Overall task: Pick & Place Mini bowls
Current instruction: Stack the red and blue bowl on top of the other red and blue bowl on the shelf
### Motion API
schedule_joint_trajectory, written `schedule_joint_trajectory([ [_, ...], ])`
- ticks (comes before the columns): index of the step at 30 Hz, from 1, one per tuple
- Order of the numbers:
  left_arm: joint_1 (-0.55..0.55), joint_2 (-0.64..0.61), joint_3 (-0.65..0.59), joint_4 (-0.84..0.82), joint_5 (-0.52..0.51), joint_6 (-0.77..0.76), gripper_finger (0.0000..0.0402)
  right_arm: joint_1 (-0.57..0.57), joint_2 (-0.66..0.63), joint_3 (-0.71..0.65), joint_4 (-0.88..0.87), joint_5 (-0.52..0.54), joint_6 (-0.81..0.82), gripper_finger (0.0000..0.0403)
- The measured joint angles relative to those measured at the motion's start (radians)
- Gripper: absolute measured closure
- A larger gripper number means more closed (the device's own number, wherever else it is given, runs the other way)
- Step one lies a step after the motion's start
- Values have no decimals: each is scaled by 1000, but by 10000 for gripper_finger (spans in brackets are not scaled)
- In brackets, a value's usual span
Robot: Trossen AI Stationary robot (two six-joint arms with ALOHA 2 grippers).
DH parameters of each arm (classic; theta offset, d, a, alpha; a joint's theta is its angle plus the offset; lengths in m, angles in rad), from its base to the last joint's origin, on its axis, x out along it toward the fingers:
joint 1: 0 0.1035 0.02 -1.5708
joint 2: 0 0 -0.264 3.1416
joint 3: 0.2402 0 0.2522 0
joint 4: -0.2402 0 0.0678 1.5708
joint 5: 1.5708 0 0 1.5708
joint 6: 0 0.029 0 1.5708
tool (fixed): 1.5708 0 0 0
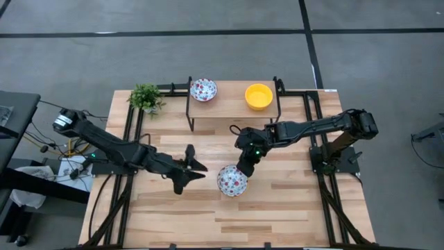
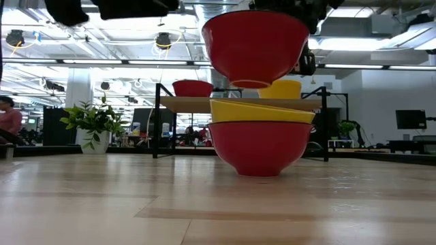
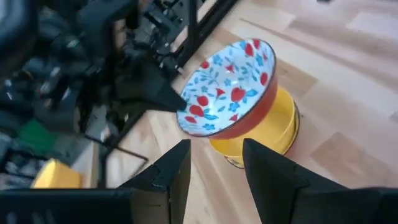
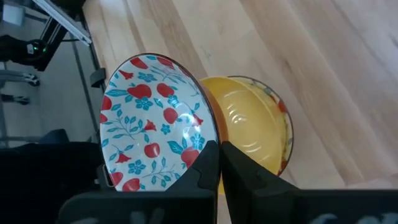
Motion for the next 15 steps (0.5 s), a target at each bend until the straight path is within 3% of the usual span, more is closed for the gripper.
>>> schedule_joint_trajectory([
  [4, 0, 59, 0, 84, 1, 94, 256, -8, 0, 0, 0, -15, 10, 403],
  [15, -1, 152, 0, 119, 77, 99, 256, -28, 1, 0, 11, -44, 30, 403],
])
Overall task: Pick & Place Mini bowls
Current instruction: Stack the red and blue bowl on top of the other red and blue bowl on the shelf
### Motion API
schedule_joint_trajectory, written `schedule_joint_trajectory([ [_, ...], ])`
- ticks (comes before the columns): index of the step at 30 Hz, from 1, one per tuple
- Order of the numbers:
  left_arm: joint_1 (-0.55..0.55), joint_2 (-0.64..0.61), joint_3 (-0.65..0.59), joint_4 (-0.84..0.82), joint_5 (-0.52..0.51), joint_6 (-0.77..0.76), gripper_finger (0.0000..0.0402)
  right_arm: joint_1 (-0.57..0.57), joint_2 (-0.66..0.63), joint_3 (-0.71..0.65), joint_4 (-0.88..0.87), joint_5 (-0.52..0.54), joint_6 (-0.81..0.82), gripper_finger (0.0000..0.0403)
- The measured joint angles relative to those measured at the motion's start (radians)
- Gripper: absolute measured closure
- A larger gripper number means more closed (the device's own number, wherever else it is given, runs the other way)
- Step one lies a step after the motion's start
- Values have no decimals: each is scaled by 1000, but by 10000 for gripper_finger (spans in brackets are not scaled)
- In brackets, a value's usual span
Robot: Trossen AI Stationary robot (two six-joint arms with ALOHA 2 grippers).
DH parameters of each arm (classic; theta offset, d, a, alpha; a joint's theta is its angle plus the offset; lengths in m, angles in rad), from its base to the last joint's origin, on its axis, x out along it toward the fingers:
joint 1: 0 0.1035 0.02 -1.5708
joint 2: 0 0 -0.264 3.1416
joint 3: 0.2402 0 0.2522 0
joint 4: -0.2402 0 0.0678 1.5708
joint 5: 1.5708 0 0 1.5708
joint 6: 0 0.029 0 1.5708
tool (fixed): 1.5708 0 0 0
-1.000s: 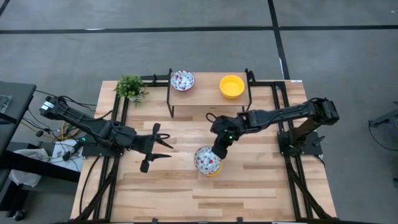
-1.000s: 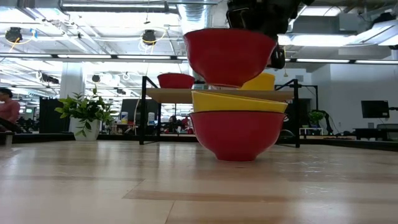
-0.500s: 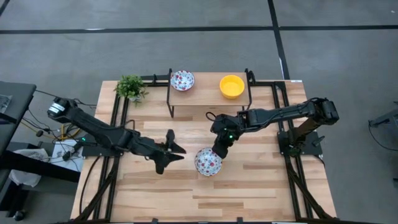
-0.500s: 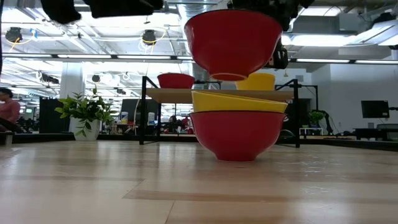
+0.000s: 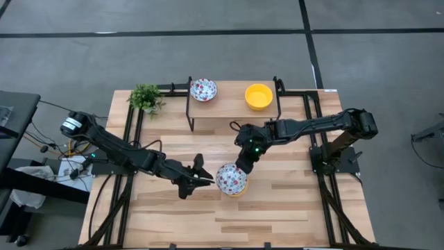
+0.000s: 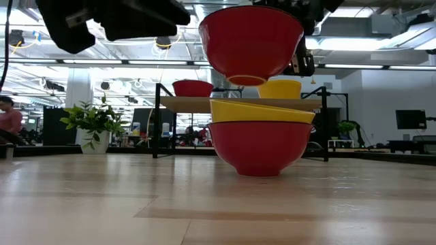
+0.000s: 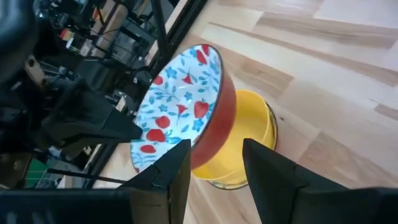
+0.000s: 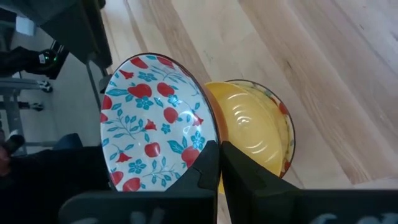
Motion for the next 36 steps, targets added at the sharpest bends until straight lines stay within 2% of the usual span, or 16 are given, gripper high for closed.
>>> schedule_joint_trajectory([
  [4, 1, 11, 0, 20, 0, 1, 256, 0, 0, 0, 3, -13, 15, 403],
  [10, 5, 47, 0, 70, 0, 99, 256, -5, 0, 0, 10, -14, 26, 403],
  [21, 36, 83, 0, 154, 3, 105, 256, -5, 0, 0, 10, -13, 35, 403],
  [27, 56, 89, 0, 162, 76, 105, 256, -5, 0, 0, 18, -14, 35, 403],
  [36, 59, 89, 0, 162, 111, 105, 256, -5, 0, -1, 39, -13, 36, 403],
])
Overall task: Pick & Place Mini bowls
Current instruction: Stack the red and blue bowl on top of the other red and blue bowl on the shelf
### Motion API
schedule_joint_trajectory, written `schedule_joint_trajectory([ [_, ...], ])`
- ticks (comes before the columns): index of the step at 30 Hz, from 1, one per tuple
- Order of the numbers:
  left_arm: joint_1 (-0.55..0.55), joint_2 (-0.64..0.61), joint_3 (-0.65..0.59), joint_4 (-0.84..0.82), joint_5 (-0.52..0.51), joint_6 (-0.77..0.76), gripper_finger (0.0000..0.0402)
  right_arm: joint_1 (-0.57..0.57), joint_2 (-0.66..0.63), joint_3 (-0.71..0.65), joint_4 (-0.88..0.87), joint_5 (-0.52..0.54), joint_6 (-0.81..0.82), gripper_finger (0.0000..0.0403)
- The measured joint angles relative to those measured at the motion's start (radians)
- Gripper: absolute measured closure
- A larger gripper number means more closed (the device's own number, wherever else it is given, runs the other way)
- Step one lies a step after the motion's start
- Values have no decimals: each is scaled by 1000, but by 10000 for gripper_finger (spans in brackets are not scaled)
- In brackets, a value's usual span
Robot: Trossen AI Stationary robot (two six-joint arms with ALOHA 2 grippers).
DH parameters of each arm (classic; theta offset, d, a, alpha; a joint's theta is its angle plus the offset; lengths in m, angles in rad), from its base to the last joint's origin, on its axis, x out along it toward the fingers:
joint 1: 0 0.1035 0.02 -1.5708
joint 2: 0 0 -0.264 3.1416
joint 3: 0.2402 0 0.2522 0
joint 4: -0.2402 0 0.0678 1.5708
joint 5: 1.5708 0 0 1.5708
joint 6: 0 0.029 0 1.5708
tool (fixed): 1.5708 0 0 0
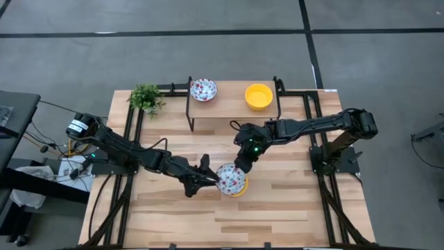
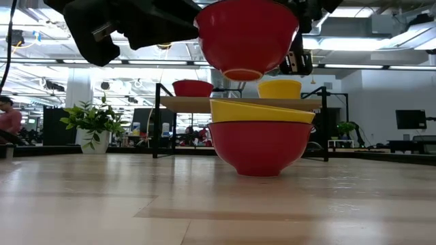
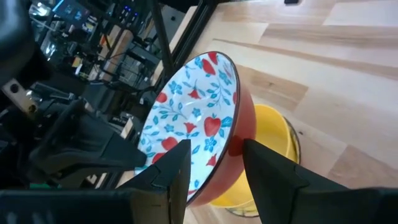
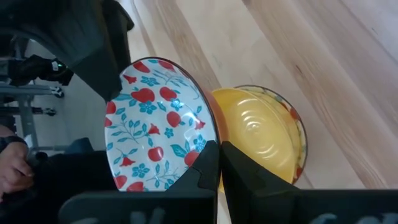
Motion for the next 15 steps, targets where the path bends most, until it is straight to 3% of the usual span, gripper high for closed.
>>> schedule_joint_trajectory([
  [9, 0, 0, 0, 0, 17, -17, 265, 1, 0, 0, 15, -2, 0, 403],
  [15, -3, 0, 0, 0, 23, -67, 328, 2, 0, 0, 16, -9, -6, 403],
])
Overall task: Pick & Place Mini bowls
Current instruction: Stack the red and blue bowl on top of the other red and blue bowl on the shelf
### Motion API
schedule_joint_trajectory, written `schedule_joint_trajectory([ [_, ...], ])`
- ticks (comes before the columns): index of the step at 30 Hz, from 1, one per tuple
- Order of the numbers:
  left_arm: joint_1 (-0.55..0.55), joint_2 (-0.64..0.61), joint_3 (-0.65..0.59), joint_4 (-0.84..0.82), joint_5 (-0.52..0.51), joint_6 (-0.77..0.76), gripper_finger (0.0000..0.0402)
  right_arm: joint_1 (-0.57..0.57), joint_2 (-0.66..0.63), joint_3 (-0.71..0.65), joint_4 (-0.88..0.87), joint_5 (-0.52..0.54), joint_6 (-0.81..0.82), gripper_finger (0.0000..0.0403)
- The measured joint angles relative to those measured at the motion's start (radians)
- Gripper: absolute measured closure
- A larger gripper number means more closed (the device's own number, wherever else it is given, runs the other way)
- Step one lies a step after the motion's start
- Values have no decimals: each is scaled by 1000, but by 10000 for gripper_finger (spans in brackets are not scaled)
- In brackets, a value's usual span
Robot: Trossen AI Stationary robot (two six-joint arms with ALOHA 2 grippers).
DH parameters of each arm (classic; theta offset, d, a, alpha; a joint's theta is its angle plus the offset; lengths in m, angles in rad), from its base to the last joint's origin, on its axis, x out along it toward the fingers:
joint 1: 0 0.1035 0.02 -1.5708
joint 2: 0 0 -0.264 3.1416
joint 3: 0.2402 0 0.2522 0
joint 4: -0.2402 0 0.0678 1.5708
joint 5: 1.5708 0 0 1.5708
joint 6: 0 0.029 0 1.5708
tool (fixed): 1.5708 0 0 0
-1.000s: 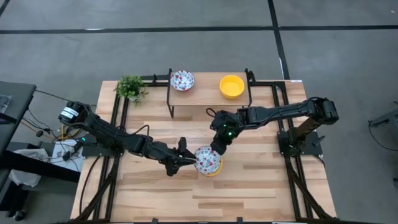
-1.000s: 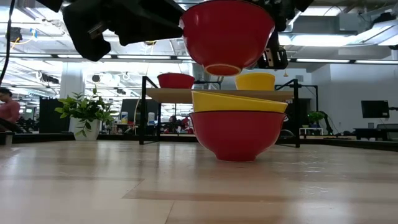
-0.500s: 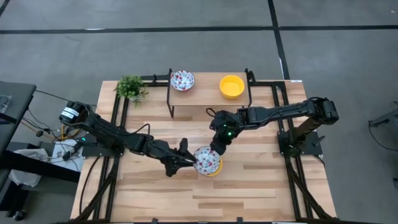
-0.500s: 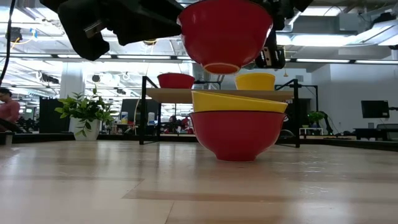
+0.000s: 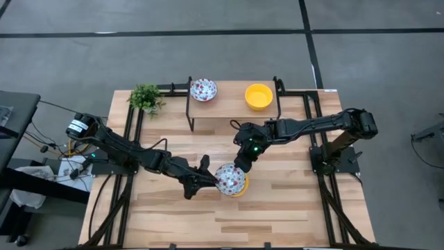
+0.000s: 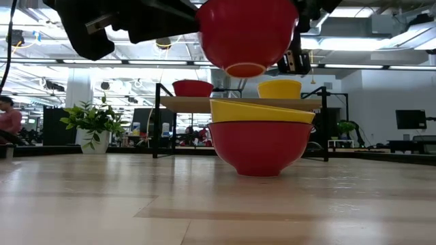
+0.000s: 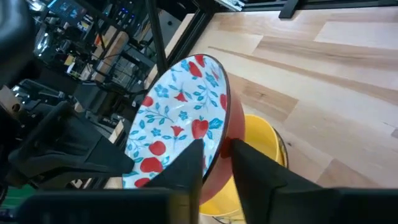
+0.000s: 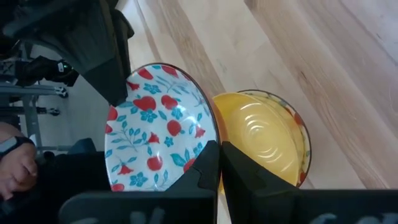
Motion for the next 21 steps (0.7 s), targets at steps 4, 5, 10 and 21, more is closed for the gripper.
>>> schedule_joint_trajectory([
  [4, 0, 0, 0, 0, 5, -2, 381, -1, 0, 0, 5, 6, 0, 403],
  [5, 0, 0, 0, 0, 5, -11, 388, -1, 0, 0, 7, 7, 0, 403],
  [10, 1, 0, 0, 2, 4, -46, 387, -2, 0, 0, 8, 7, -10, 403],
  [21, 1, 0, 0, -4, -1, -50, 361, -1, 0, 0, 27, -3, -16, 403],
])
